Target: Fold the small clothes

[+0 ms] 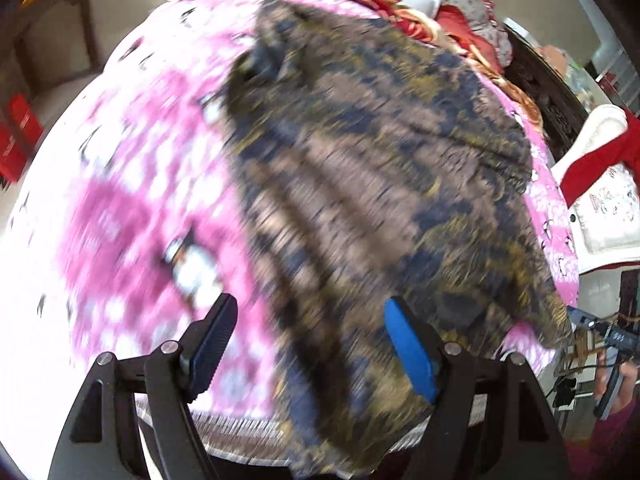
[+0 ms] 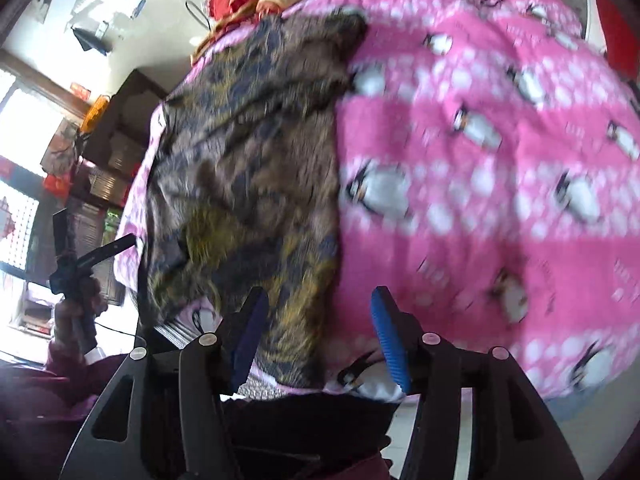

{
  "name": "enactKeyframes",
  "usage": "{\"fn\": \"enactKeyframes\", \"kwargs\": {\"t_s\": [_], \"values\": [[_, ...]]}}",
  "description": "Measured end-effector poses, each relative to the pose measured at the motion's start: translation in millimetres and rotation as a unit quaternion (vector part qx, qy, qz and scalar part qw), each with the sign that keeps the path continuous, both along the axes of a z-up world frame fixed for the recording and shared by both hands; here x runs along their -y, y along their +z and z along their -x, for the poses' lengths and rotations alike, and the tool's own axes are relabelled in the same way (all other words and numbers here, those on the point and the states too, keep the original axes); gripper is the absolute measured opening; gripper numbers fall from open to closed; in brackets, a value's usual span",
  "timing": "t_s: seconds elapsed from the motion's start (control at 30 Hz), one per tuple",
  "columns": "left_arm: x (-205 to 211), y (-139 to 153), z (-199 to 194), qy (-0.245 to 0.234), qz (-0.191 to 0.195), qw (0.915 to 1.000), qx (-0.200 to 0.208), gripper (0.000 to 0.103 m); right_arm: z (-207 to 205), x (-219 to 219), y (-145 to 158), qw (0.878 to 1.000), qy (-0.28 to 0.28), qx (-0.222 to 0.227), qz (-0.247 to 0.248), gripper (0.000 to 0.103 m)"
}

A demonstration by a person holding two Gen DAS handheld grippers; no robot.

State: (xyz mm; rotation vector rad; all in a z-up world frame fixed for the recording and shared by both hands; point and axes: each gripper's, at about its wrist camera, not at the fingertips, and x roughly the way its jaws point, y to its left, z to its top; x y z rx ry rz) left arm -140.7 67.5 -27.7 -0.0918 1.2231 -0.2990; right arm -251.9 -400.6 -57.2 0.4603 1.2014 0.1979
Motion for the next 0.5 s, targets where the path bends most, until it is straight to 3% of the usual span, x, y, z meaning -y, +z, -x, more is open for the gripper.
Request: {"fn": "enactKeyframes", "kwargs": {"t_s": [0.13, 0.2, 0.23, 0.5], "values": [[-14.7, -4.4, 16.4, 0.018, 0.005, 0.9998, -0.008, 0.080, 7.6, -23.8, -19.5, 1.000, 0.003, -0.004, 0.028, 0.050], [-16.9, -5.9, 22.6, 0.020, 0.009, 0.9997, -0.014, 0.080, 11.8, -26.2, -15.6, 0.999, 0.005, 0.009, 0.052, 0.029], [-16.7, -6.2, 25.9, 0.020, 0.010, 0.9997, -0.014, 0.080, 14.9, -25.0, -10.4, 0.998, 0.010, 0.018, 0.057, 0.004], [-1.9, -14.9, 38.7, 0.007, -0.012, 0.9998, -0.013, 0.080, 27.3, -11.9, -3.2, 0.999, -0.004, 0.021, 0.038, 0.001]]}}
